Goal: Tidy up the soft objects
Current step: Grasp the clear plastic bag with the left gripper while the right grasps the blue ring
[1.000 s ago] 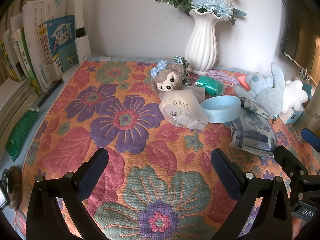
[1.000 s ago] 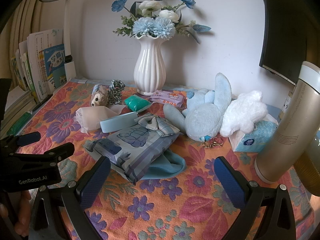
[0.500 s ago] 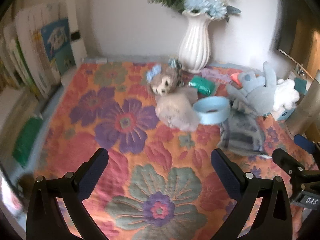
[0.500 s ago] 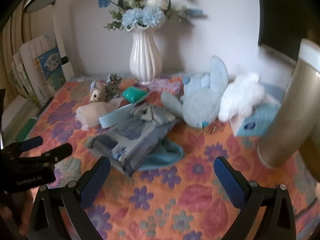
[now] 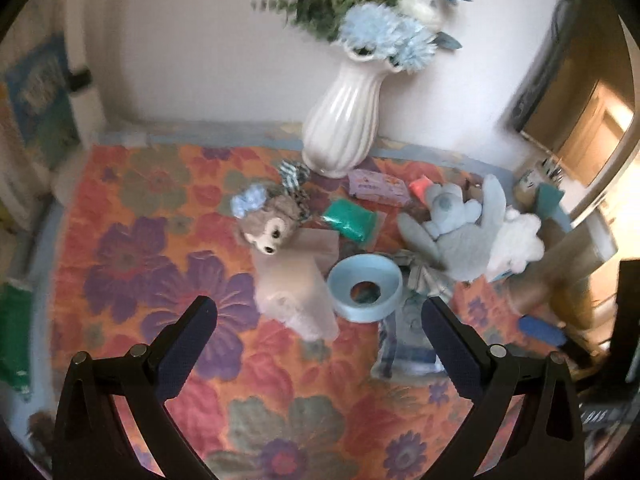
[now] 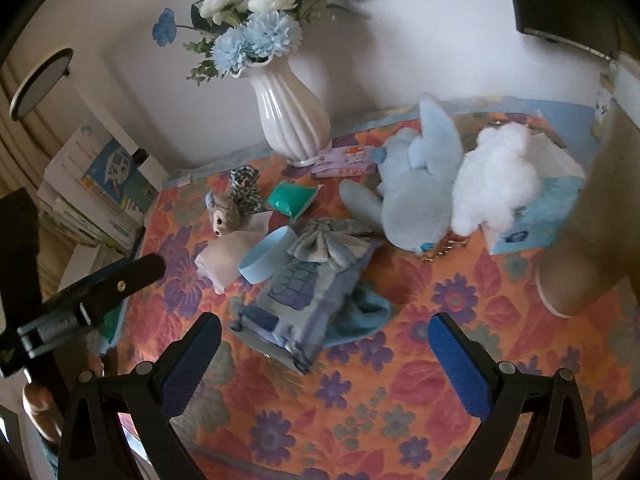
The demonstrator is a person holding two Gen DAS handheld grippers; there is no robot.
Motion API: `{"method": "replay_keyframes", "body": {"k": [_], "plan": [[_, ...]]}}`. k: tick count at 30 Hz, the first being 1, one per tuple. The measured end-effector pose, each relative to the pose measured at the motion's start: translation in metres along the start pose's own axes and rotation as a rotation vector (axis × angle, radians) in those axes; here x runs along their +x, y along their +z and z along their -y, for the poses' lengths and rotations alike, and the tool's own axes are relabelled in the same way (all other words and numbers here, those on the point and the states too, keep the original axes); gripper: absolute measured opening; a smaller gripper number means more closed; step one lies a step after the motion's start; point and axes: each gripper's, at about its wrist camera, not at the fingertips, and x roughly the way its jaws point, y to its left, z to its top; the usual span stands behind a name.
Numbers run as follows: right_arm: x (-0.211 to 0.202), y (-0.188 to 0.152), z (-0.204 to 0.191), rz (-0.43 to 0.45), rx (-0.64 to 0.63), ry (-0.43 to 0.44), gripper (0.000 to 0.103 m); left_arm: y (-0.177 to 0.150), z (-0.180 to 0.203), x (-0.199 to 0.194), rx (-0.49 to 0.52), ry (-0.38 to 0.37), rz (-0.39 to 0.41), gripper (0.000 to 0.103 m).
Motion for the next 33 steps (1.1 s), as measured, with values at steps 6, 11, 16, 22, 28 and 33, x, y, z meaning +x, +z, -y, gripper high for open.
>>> {"method": "replay_keyframes", "body": {"k": [6, 11, 16, 22, 28, 33], "plan": [[0.038, 0.002, -0.022, -0.084, 0.001, -0.026, 0.103, -0.001, -0.016, 0.036, -0.066, -0.074, -0.025, 0.101], [0.070, 0.001, -0.037, -0.102, -0.038, -0.105, 0.103, -0.005, -0.006, 0.061, -0.019, -0.033, -0.087, 0.099], [0.079, -0.002, -0.033, -0.087, -0.059, -0.190, 0.077, -0.008, -0.009, 0.073, -0.031, 0.001, -0.112, 0.075], [0.065, -0.011, -0.014, -0.064, -0.085, -0.179, 0.023, -0.019, -0.010, 0.066, -0.031, 0.027, -0.094, 0.038], [0.022, -0.021, 0.011, -0.019, -0.104, -0.088, 0.010, -0.041, -0.003, 0.021, -0.018, 0.010, -0.024, 0.038], [0.007, -0.019, 0.012, -0.038, -0.125, -0.045, 0.016, -0.062, -0.007, 0.002, -0.057, 0.000, 0.001, 0.038]]}}
